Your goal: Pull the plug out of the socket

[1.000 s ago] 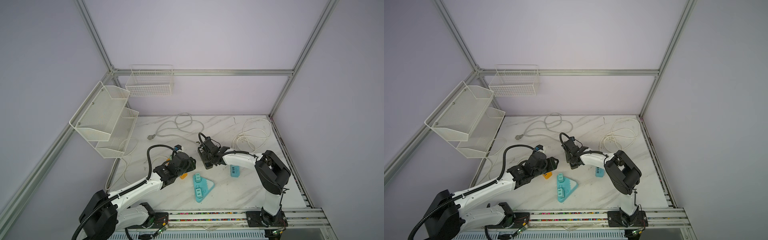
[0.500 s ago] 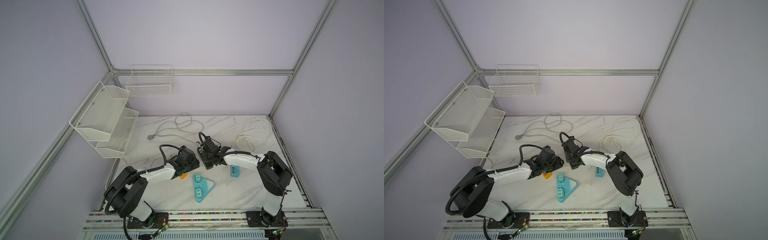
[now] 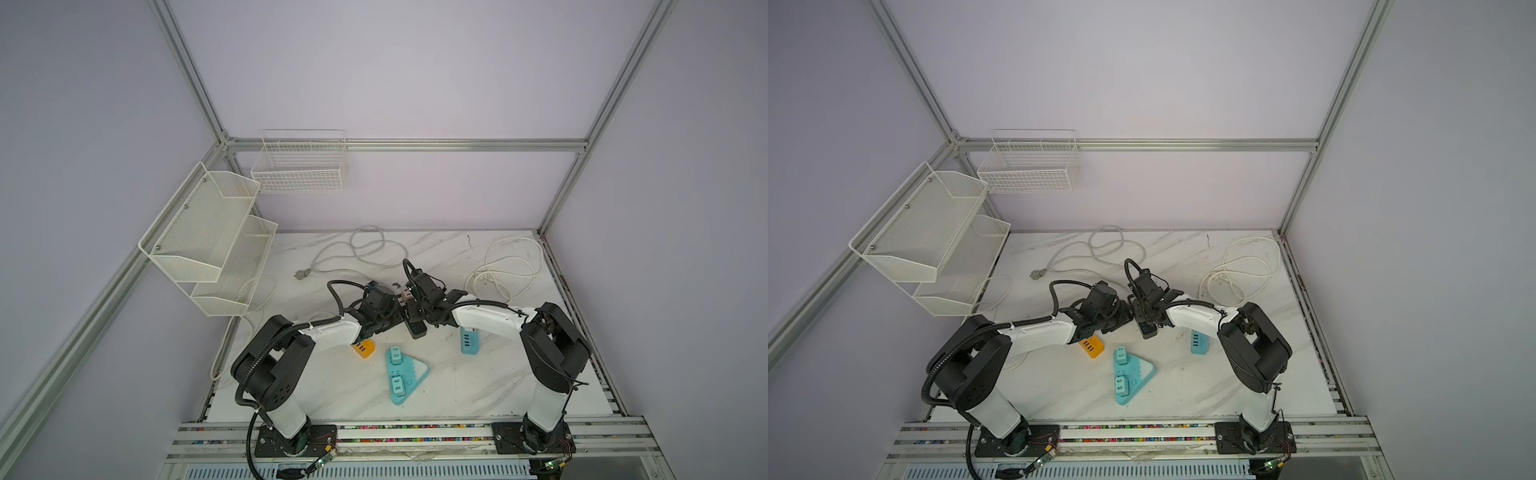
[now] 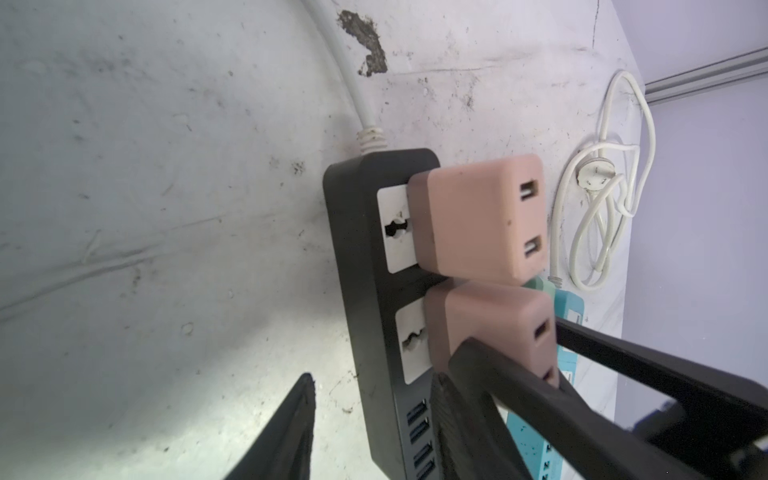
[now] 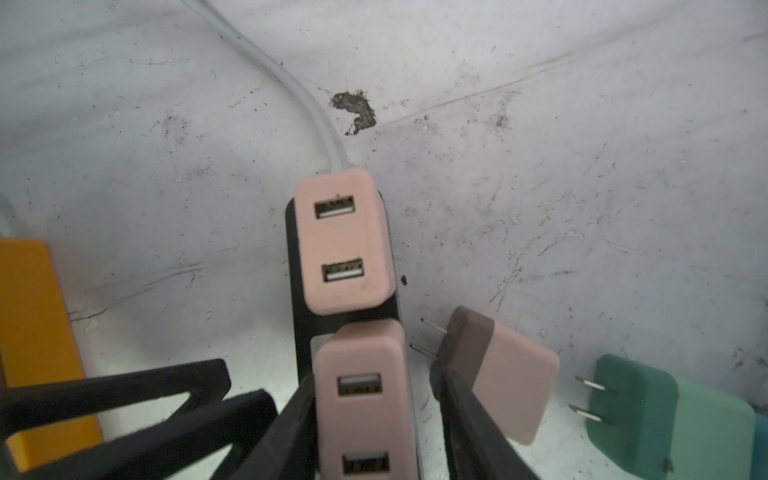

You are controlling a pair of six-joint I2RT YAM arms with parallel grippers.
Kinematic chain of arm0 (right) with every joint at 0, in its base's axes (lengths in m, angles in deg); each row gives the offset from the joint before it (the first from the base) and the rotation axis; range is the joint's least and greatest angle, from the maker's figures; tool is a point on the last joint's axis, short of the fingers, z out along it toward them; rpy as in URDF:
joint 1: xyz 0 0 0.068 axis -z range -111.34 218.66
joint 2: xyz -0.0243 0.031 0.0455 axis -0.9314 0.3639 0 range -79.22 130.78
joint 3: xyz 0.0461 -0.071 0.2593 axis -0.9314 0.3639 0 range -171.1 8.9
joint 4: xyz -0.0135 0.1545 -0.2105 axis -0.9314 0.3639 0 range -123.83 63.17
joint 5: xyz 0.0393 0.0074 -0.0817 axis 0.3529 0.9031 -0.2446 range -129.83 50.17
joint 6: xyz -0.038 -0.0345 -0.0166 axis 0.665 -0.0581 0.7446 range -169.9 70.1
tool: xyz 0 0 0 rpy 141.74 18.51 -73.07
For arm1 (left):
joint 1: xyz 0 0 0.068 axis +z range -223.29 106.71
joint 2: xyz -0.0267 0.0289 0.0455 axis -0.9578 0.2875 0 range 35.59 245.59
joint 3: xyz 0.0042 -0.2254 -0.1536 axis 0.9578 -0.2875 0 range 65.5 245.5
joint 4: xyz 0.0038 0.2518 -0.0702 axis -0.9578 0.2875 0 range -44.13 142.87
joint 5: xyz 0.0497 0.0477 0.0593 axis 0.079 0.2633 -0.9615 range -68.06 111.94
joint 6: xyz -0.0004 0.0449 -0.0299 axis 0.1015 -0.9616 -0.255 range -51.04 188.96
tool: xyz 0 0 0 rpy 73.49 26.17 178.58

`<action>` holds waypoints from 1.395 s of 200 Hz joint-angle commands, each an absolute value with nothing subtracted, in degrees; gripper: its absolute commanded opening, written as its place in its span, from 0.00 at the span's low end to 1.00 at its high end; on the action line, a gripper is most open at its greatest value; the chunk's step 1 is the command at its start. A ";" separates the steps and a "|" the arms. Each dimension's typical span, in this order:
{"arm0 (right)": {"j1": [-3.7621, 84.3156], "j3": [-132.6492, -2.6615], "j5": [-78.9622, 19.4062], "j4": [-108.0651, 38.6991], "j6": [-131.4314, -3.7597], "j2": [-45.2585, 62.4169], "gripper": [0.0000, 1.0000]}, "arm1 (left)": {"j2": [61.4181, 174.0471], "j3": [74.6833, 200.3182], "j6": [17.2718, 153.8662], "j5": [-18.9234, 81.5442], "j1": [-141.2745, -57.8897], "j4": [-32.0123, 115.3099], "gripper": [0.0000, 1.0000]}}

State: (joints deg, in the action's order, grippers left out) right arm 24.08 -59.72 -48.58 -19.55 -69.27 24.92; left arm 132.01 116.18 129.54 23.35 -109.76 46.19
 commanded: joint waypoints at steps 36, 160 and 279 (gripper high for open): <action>24.62 -61.00 -46.72 -18.83 -67.04 25.06 0.48 | 136.17 124.76 129.60 24.75 -108.90 44.97 0.44; 24.75 -63.16 -46.51 -16.49 -66.60 28.50 0.44 | 139.75 122.77 130.49 29.58 -108.54 42.75 0.37; 24.75 -64.58 -46.27 -14.67 -65.18 28.81 0.33 | 137.80 115.15 131.46 26.92 -108.59 43.19 0.31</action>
